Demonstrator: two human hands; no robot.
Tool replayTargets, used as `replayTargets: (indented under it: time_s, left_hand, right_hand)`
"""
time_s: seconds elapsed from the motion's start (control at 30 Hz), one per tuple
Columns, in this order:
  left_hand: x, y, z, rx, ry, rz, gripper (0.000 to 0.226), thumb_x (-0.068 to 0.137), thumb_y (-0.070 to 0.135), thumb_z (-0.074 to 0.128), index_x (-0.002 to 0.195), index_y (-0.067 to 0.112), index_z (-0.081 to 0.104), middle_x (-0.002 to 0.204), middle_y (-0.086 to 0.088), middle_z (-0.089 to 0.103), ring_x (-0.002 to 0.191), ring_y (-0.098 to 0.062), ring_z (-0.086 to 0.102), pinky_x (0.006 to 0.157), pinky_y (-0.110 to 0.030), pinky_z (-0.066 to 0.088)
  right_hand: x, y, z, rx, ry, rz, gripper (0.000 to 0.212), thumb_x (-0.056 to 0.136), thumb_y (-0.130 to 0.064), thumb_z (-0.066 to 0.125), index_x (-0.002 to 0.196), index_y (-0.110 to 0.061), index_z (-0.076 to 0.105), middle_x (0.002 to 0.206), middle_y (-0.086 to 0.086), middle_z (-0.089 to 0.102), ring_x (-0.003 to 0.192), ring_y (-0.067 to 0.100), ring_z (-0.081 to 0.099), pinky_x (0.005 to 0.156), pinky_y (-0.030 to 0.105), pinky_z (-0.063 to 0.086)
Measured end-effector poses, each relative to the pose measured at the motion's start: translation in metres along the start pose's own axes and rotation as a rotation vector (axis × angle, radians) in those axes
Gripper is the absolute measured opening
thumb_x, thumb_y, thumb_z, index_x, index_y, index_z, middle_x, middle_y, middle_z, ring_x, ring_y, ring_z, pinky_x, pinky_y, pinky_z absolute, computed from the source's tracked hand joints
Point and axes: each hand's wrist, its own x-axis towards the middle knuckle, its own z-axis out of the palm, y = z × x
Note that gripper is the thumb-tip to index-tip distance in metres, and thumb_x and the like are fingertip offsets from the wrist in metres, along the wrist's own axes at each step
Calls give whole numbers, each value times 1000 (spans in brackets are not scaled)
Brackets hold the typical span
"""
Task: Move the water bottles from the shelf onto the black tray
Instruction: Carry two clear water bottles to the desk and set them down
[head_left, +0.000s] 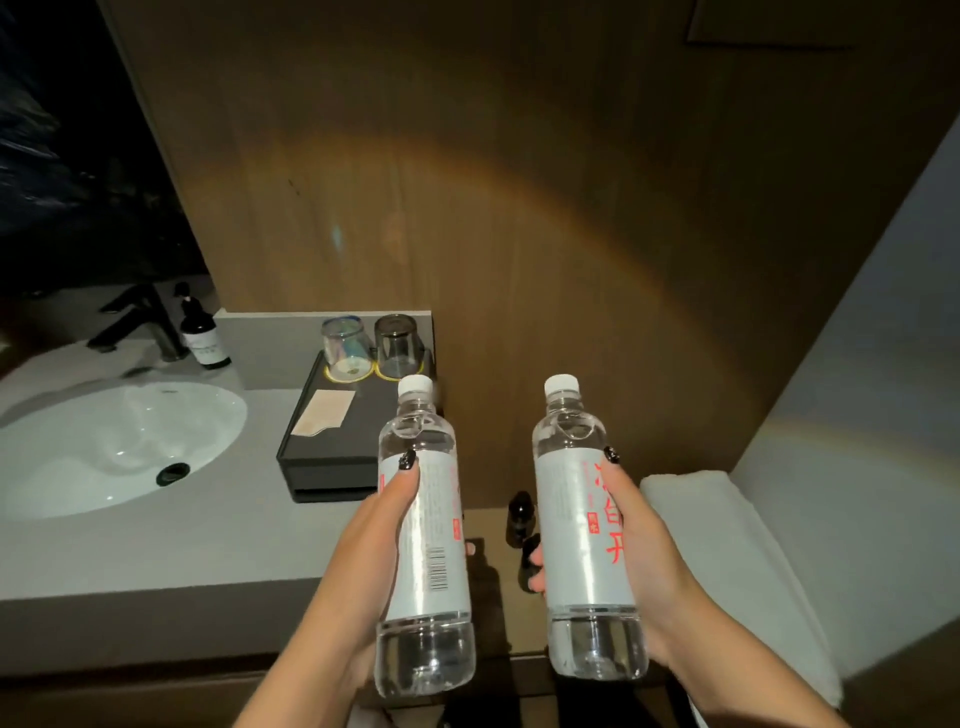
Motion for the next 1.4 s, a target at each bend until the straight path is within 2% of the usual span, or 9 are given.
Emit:
replayTargets:
  time_s: [0.1, 0.2, 0.3, 0.47, 0.7, 0.83, 0.93, 1.23, 1.4]
  left_hand:
    - [-19, -6, -9, -19, 67, -15, 19, 102, 22, 32, 103, 12, 48, 67, -2, 31, 53, -15, 40, 43, -20, 34]
    - [-57, -34, -25, -8, -5, 11, 27, 101, 27, 34, 108, 5, 50, 66, -7, 34, 56, -14, 33, 42, -21, 33]
    - [-119, -61, -33, -43, -15, -35, 36, 99, 33, 41, 115, 2, 52, 71, -15, 49, 64, -23, 52, 47, -18, 42]
    - [-200, -116, -53, -116, 31, 76, 43, 85, 50, 55, 112, 16, 57, 98, -13, 68, 87, -30, 68, 71, -41, 55]
    - [-220, -135, -84, -167, 20, 18, 45, 82, 48, 61, 110, 13, 54, 96, -17, 66, 82, -32, 68, 60, -36, 53]
    - [-227, -139, -95, -167, -52, 52, 59, 61, 41, 76, 107, 12, 55, 96, -17, 65, 77, -27, 67, 52, -30, 50]
    - [-227, -142, -113, -127, -36, 131, 41, 75, 21, 76, 108, 14, 52, 98, -11, 62, 82, -22, 64, 55, -27, 47]
    - [-172, -165, -232, -25, 30, 187, 45, 71, 20, 78, 106, 20, 50, 94, -1, 60, 83, -13, 60, 61, -29, 47]
    - [-123, -158, -324, -42, 89, 202, 49, 73, 24, 78, 111, 14, 50, 92, -1, 59, 80, -15, 60, 59, -29, 46]
  right_hand:
    - [-9, 19, 0, -19, 1, 12, 57, 79, -58, 54, 102, -6, 60, 76, 16, 62, 63, 28, 61, 61, 36, 53]
    - [-31, 39, -6, -62, 8, 21, 51, 89, -54, 46, 100, -7, 60, 75, 14, 65, 63, 27, 64, 60, 35, 56]
    - [-60, 61, -16, -86, 46, 55, 53, 86, -56, 48, 106, -7, 59, 74, 16, 66, 64, 29, 65, 64, 38, 56]
    - [-102, 86, -25, -183, 90, 100, 61, 72, -50, 62, 115, -7, 56, 84, 22, 66, 67, 31, 66, 60, 36, 57]
    - [-149, 117, -12, -366, 78, 86, 48, 72, -28, 73, 110, -7, 54, 83, 23, 65, 66, 33, 66, 58, 35, 55]
    - [-154, 126, 4, -445, 57, 48, 39, 77, -26, 71, 109, -10, 54, 85, 21, 65, 66, 31, 67, 59, 35, 55]
    - [-149, 137, 25, -454, 54, 16, 29, 84, -21, 67, 107, -10, 53, 85, 21, 64, 67, 31, 66, 60, 35, 56]
    - [-100, 217, 127, -556, 89, 47, 42, 65, -28, 73, 99, -8, 59, 83, 17, 64, 77, 32, 64, 75, 44, 54]
    - [-54, 275, 225, -650, 181, -110, 59, 44, -44, 69, 94, -15, 59, 86, 10, 66, 79, 24, 65, 72, 40, 53]
